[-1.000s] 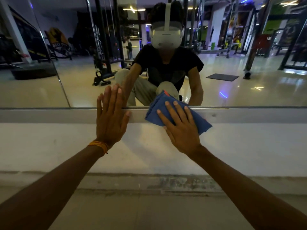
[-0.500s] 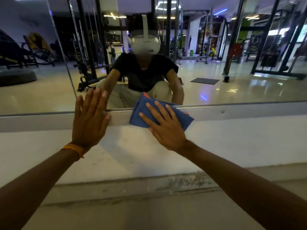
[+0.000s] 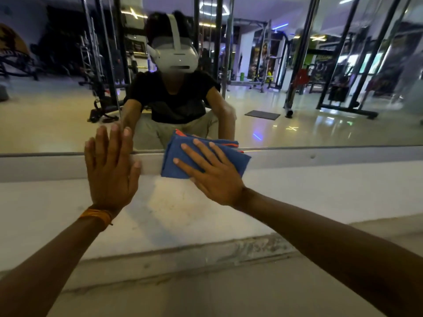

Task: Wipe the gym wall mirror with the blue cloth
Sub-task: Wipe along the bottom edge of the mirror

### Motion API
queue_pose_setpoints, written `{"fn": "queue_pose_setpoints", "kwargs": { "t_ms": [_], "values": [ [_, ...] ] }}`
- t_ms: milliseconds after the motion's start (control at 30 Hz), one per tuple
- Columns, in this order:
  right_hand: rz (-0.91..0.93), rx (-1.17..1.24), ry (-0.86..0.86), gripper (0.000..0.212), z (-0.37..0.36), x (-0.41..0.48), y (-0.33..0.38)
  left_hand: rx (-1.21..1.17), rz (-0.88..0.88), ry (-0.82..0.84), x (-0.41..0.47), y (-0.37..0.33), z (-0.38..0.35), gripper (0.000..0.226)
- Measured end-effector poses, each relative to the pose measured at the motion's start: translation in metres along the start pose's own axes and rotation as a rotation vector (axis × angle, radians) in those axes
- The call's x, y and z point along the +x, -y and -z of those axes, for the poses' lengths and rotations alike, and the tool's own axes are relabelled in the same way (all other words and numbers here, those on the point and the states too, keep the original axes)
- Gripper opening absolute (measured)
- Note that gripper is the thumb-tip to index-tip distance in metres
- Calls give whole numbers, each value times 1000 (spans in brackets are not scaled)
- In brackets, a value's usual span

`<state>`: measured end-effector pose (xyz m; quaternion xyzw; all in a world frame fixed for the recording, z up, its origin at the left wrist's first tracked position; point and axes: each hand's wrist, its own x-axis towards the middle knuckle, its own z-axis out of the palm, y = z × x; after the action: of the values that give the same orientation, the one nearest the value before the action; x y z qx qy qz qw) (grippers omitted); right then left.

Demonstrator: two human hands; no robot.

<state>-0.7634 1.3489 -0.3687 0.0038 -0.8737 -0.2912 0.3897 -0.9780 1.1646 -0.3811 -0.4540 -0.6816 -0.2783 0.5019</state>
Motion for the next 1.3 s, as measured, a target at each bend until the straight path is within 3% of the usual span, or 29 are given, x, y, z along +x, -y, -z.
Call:
{"fn": "queue_pose_setpoints", "kwargs": {
  "t_ms": [100, 233, 300, 367, 467, 533, 700, 800, 867, 1000, 1167, 1233, 1300],
  "values": [
    [-253, 8, -39, 56, 0, -48, -14, -47, 23, -9, 2, -5, 2, 67],
    [-829, 49, -175, 58, 9, -100, -49, -123, -146, 23, 10, -23, 1, 70],
    [-1046, 64, -248, 57, 9, -91, -44, -124, -117, 33, 15, -33, -1, 70],
    [-1010, 99, -239, 57, 5, -69, -22, -113, -57, 32, 15, -41, -5, 71],
    [-659, 106, -107, 60, -5, -52, 11, -110, -63, 31, 15, -41, -8, 73],
    [-583, 94, -84, 59, -4, -58, -3, -120, -70, 39, 14, -41, -6, 73],
    [-924, 61, -198, 56, 19, -119, -85, -150, -80, 55, 19, -48, 5, 74],
    [-1078, 99, -241, 56, 21, -117, -85, -132, -98, 57, 25, -56, 4, 72],
    [-1014, 122, -195, 57, 16, -95, -55, -124, -42, 64, 23, -64, -1, 74],
    [-666, 210, -108, 57, 9, -77, -18, -76, -36, 83, 20, -60, -6, 75],
    [-937, 87, -159, 57, 24, -135, -95, -45, -67, 108, 20, -52, -4, 75],
    [-1010, 86, -156, 57, 26, -136, -92, -38, -54, 96, 19, -57, -7, 76],
    [-929, 112, -135, 58, 18, -113, -57, -38, -29, 83, 19, -63, -9, 76]
  ]
}}
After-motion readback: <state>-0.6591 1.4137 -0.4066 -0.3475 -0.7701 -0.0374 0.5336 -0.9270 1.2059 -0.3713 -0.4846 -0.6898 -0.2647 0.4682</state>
